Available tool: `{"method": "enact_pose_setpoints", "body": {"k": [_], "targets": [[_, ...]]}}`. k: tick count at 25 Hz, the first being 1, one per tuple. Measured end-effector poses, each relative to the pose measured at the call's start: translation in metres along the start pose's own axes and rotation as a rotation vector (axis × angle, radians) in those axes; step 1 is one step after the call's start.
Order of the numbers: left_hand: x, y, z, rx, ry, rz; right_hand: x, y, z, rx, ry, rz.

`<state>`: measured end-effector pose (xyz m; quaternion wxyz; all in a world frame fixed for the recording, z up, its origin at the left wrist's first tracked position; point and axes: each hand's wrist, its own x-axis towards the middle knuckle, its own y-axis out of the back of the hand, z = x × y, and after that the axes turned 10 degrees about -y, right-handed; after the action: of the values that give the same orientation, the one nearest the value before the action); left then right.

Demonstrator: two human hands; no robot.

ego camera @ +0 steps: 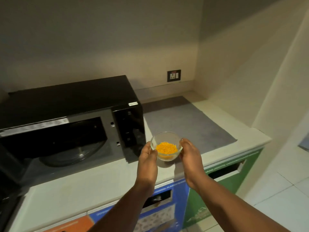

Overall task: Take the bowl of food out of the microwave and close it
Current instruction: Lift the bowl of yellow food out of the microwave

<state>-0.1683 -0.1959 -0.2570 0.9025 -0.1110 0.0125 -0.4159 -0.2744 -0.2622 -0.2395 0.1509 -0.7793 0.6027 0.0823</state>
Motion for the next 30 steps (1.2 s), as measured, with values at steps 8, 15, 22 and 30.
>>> {"method": "enact_pose_setpoints", "body": {"k": [8,15,22,30], "targets": [[0.097,-0.107,-0.065,0.102,0.002,-0.145,0.138,0.072,-0.013,-0.041,0.017,0.041],[0.130,-0.126,-0.108,0.229,-0.108,-0.116,0.202,0.086,0.004,-0.058,-0.015,0.007],[0.134,-0.122,-0.115,0.368,-0.010,-0.155,0.202,0.085,0.010,-0.102,0.024,0.055],[0.096,-0.089,-0.036,0.794,-0.341,-0.300,0.140,0.048,-0.017,-0.277,0.330,0.227]]}}
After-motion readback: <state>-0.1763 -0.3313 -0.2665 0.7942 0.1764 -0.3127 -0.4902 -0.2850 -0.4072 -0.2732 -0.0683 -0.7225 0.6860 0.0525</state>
